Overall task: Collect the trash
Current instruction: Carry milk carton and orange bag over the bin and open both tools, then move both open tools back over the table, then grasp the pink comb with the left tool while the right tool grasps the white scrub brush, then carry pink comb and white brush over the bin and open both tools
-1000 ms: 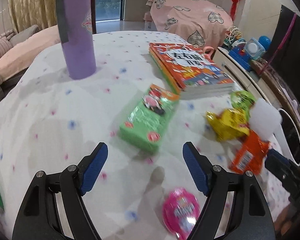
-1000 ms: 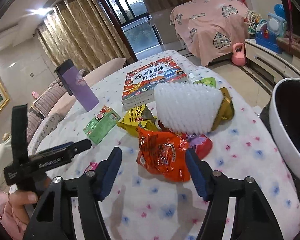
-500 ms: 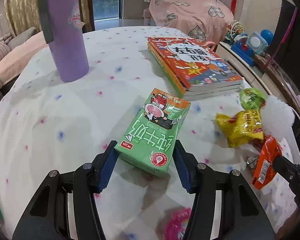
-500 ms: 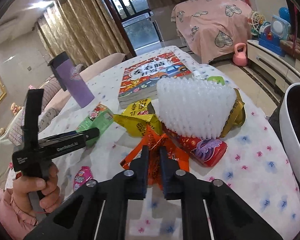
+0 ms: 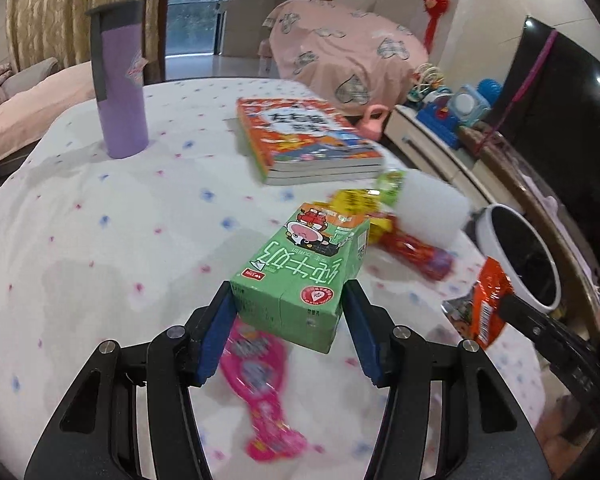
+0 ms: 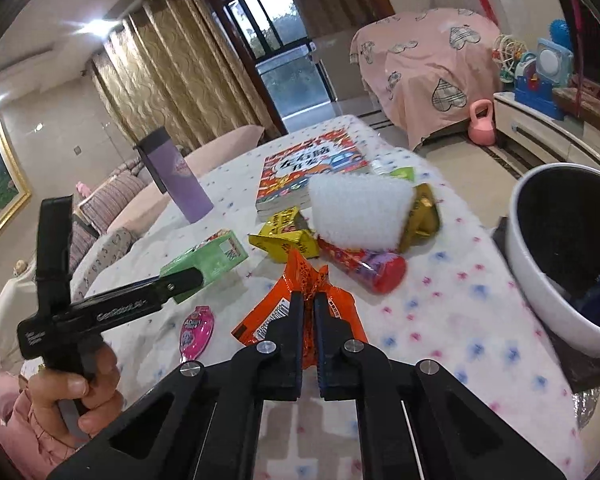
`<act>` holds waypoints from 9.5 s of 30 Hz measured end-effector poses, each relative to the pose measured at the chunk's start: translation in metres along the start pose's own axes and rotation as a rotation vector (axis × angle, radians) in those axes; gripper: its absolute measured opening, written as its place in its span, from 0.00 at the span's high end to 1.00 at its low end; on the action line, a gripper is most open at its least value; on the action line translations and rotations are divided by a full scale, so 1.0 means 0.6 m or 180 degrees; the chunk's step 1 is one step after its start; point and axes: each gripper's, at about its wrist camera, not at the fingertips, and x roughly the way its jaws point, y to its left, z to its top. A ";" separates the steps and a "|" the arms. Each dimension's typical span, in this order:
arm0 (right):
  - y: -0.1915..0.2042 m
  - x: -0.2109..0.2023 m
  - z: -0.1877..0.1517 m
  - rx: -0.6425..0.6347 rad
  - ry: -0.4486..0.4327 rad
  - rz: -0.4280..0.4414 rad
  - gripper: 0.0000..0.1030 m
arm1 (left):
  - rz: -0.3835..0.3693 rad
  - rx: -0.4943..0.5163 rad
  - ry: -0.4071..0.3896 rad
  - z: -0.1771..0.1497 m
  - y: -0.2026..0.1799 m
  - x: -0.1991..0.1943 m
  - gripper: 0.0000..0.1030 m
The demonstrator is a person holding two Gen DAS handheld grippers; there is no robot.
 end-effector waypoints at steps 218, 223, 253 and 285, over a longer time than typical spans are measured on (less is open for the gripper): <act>-0.195 -0.187 -0.002 0.0436 -0.0577 -0.0406 0.81 | -0.0762 0.0502 0.0173 -0.033 -0.263 -0.010 0.97; -0.213 -0.197 0.002 0.0465 -0.0623 -0.0476 0.81 | -0.0821 0.0590 0.0161 -0.020 -0.295 -0.007 0.97; -0.310 -0.178 0.041 0.0508 -0.0422 -0.0837 0.81 | -0.0919 0.1011 0.0307 0.033 -0.453 0.080 0.97; -0.322 -0.169 0.041 0.0608 -0.0381 -0.0788 0.24 | -0.0813 0.0680 0.0415 0.022 -0.390 0.090 0.56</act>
